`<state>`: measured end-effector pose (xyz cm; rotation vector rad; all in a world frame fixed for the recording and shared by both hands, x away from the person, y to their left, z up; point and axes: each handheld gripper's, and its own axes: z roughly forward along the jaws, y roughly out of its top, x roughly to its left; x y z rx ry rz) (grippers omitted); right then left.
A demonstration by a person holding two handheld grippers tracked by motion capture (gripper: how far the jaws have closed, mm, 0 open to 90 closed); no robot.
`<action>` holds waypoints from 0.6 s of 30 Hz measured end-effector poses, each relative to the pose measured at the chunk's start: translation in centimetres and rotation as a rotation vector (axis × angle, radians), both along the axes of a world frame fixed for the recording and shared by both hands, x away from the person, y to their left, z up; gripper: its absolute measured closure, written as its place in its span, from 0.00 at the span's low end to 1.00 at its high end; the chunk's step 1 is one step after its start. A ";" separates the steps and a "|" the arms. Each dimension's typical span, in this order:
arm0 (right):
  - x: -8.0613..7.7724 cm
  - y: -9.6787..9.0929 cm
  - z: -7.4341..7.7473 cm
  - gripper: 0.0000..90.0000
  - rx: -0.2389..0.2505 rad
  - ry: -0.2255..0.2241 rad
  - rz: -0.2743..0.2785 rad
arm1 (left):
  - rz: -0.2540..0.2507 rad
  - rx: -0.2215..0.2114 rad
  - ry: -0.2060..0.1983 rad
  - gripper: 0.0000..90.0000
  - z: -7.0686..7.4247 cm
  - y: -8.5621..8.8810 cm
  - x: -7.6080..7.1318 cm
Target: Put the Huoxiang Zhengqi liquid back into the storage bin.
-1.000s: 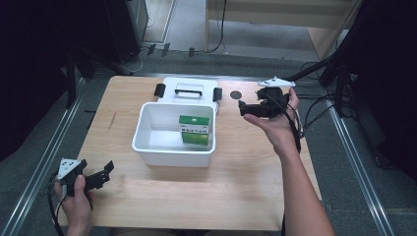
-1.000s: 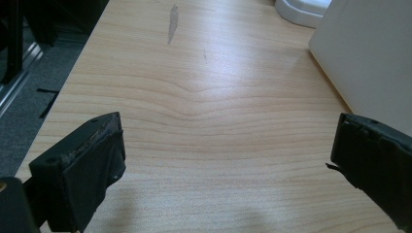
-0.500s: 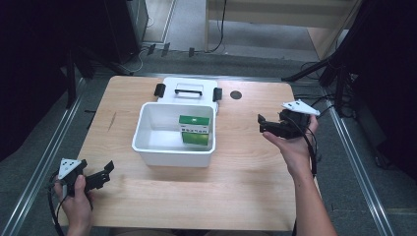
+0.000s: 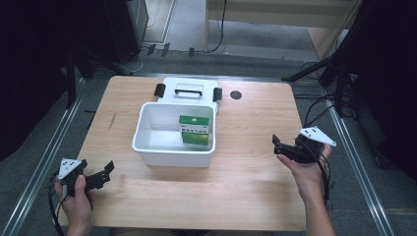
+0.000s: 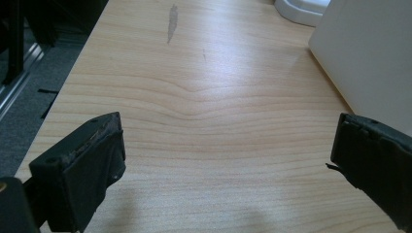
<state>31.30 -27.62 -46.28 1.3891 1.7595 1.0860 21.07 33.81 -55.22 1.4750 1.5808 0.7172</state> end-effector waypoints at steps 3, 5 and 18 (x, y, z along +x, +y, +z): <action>-0.8 -0.9 -1.0 0.00 0.002 0.009 -0.010 | 0.003 0.000 -0.003 0.00 0.0 -0.1 0.0; -1.1 -1.1 -1.3 0.00 0.003 0.010 -0.011 | 0.003 0.000 -0.002 0.00 0.0 -0.1 0.0; -4.6 -5.0 -5.0 0.00 0.050 0.038 -0.065 | 0.006 0.011 -0.005 0.00 0.0 -0.2 0.0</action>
